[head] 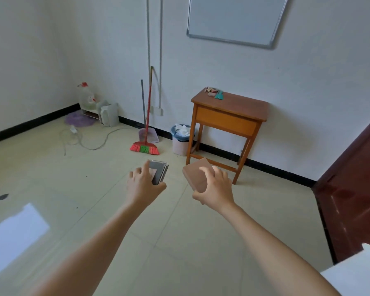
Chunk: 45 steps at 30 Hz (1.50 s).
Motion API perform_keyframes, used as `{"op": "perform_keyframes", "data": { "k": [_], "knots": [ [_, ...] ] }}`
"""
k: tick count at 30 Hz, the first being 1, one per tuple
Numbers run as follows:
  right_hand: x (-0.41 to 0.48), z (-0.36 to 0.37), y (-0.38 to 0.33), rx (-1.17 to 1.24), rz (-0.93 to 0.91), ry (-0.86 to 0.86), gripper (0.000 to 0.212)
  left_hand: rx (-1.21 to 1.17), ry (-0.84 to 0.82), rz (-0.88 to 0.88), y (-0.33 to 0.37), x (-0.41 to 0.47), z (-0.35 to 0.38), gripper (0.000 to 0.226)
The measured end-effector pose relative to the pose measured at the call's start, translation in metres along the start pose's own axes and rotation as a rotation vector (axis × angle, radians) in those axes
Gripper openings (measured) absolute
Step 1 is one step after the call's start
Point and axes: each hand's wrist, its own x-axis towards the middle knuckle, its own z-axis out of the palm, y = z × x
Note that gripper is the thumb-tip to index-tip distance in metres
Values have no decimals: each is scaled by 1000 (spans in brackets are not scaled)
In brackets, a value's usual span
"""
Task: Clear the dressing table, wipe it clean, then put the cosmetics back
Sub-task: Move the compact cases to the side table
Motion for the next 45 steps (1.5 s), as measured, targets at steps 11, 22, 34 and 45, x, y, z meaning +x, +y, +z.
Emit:
{"op": "perform_keyframes", "data": {
  "k": [11, 22, 34, 45],
  "knots": [
    [108, -5, 20, -40, -35, 57, 73, 20, -55, 117, 28, 108, 23, 73],
    [265, 4, 46, 10, -84, 16, 72, -2, -7, 93, 60, 258, 58, 71],
    [433, 53, 36, -83, -25, 6, 72, -36, -54, 54, 15, 437, 85, 66],
    [562, 72, 17, -51, 199, 38, 73, -58, -166, 158, 16, 609, 81, 71]
  ]
}}
